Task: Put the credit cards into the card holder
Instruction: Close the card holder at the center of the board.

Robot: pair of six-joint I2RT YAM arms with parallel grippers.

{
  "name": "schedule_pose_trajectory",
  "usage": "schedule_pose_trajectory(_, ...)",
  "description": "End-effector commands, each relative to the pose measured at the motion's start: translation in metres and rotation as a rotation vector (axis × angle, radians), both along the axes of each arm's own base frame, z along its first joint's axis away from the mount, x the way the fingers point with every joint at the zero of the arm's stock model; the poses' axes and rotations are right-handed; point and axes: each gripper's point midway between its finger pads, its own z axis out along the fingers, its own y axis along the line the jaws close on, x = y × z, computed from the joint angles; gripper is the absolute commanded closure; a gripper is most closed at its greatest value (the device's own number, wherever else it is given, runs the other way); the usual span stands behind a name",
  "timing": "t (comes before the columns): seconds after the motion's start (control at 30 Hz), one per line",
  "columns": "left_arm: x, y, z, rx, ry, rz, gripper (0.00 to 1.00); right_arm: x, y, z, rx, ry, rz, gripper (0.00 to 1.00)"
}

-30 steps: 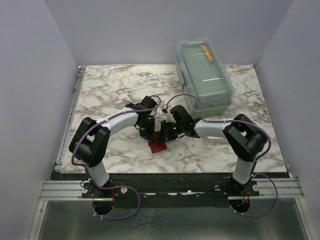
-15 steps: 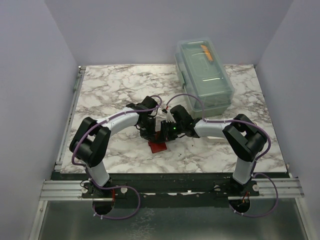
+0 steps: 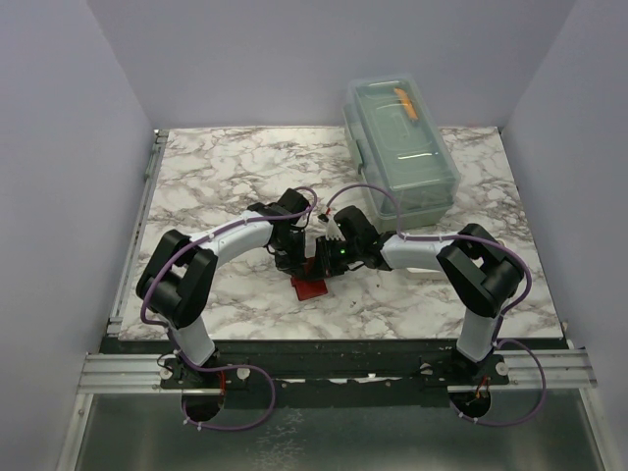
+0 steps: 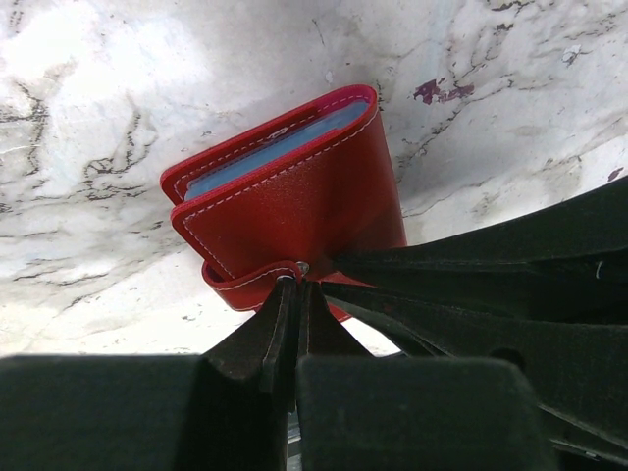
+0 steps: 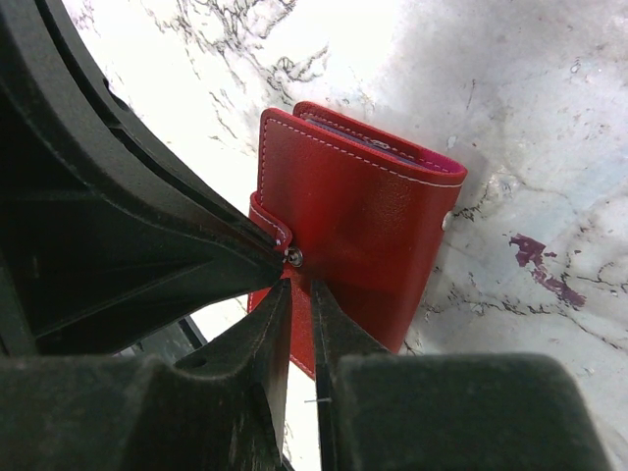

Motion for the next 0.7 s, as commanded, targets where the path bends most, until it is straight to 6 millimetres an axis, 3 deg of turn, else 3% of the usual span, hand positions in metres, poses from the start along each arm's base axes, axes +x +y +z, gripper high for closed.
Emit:
schedule_pose_trajectory(0.0,0.016,-0.012,-0.001,-0.037,-0.078,0.032,1.0,-0.014,-0.021,-0.047,-0.136,0.073,-0.039,0.83)
schedule_pose_trajectory(0.13,0.01,-0.014,-0.007,-0.052,-0.056,0.038,1.0,-0.017,-0.02,-0.046,-0.124,0.107,-0.067,0.93)
schedule_pose_trajectory(0.3,0.007,-0.012,-0.015,-0.046,-0.047,0.045,1.0,-0.018,-0.02,-0.05,-0.13,0.117,-0.066,0.94)
schedule_pose_trajectory(0.67,0.015,-0.02,-0.003,-0.114,-0.122,0.088,1.0,-0.018,-0.028,-0.063,-0.187,0.136,-0.092,1.0)
